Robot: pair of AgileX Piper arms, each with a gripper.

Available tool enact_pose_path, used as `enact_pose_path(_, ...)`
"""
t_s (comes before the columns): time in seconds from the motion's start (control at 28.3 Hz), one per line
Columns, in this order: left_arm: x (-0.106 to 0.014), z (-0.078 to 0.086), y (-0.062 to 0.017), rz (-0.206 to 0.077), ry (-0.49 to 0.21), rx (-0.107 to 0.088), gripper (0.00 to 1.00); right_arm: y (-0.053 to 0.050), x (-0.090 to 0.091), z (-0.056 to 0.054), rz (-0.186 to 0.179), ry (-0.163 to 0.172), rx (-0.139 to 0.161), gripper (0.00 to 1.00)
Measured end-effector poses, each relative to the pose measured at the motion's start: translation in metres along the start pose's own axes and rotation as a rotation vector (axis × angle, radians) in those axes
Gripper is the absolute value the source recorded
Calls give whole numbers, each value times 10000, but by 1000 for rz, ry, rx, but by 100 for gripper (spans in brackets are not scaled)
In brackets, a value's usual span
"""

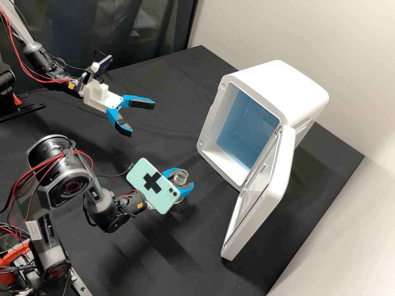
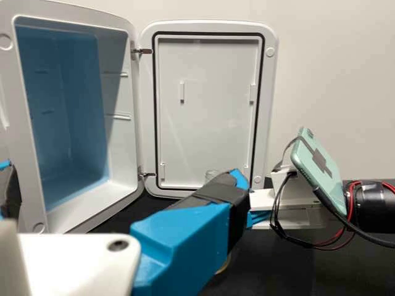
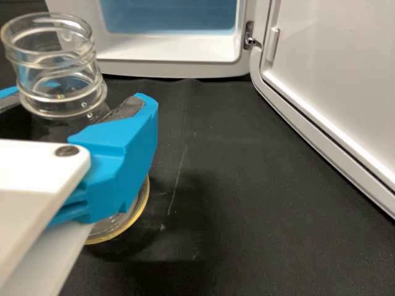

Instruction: Take the flask out of the incubator

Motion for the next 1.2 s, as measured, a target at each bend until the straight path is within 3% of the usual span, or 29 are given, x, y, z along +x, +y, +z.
enact_pose_path(0.18,-8,-19,-50,-27,10,18,100,-5,9,9,-2,-5,2,0)
enact_pose_path(0.28,-5,-50,-153,-71,23,25,100,-5,9,9,-2,-5,2,0)
enact_pose_path(0.39,30,-46,-293,-137,49,23,100,-5,9,9,-2,-5,2,0)
enact_pose_path(0.53,234,166,-459,-161,40,65,100,3,17,3,1,-2,1,0)
enact_pose_path(0.64,373,356,-622,-190,8,121,100,12,28,-5,4,2,0,0)
enact_pose_path(0.67,393,393,-660,-199,-3,140,100,12,28,-5,4,2,0,0)
enact_pose_path(0.74,414,417,-700,-210,-7,155,100,12,28,-5,4,2,0,0)
enact_pose_path(0.99,518,402,-701,-196,31,119,100,4,31,-15,10,-1,9,0)
enact_pose_path(1.2,573,417,-697,-198,29,117,100,-6,32,-24,9,0,9,0)
